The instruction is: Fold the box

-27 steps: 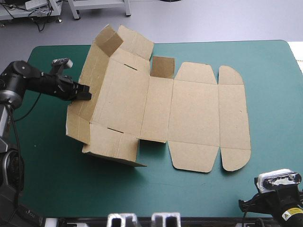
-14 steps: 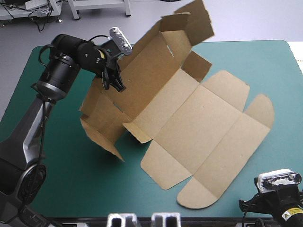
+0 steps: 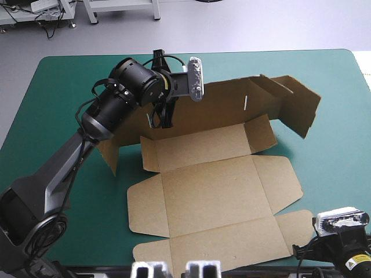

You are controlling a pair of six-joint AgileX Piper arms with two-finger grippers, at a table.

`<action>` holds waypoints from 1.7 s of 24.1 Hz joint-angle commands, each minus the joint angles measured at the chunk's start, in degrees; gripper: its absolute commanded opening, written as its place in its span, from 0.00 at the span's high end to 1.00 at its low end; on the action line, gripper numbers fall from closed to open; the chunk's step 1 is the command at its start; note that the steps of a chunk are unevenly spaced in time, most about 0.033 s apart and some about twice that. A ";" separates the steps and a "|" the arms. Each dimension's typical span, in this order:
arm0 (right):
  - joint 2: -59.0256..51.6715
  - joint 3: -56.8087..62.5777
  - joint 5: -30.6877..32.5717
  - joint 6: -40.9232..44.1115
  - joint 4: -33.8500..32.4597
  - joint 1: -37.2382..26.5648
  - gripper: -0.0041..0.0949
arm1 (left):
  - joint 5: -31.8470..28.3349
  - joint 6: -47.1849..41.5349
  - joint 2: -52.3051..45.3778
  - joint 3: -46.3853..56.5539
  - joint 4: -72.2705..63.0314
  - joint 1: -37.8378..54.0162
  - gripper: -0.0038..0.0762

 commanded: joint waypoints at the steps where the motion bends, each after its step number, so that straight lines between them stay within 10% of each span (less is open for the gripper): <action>1: 0.77 -1.19 -3.55 -0.02 -0.46 0.16 0.98 | -1.20 2.92 -2.97 -1.90 1.31 -3.13 0.97; 8: 0.77 -2.37 -3.77 -0.44 -0.46 0.16 0.98 | -11.35 6.30 -2.97 4.53 5.73 -5.87 0.97; 17: 13.27 -17.66 -3.77 -0.63 -0.09 0.16 0.98 | -32.14 -15.26 -2.97 20.86 21.78 -6.24 0.97; 25: 34.71 -42.35 -6.83 -3.08 0.24 0.16 0.98 | -34.02 -38.72 -2.97 32.07 44.99 -11.28 0.97; 41: 83.18 -85.91 3.29 -8.03 8.74 0.16 0.98 | -30.78 -44.41 -2.97 33.44 47.10 -14.71 0.97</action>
